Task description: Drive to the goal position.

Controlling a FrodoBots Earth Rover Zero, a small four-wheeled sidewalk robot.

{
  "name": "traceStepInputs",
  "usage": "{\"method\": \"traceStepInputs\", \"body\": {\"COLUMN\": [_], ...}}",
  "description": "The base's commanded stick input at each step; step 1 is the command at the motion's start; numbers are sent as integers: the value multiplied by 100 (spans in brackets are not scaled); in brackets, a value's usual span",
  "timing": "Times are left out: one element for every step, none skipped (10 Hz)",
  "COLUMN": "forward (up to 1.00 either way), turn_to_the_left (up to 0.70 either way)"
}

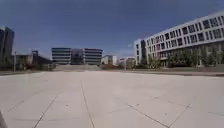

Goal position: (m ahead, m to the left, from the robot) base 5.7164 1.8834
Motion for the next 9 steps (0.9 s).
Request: {"method": "traceStepInputs", "body": {"forward": [9, 9, 9, 9, 9, 9, 9, 9, 9], "turn_to_the_left": [-5, -5, -5, -5, -5, -5, -5, -5, -5]}}
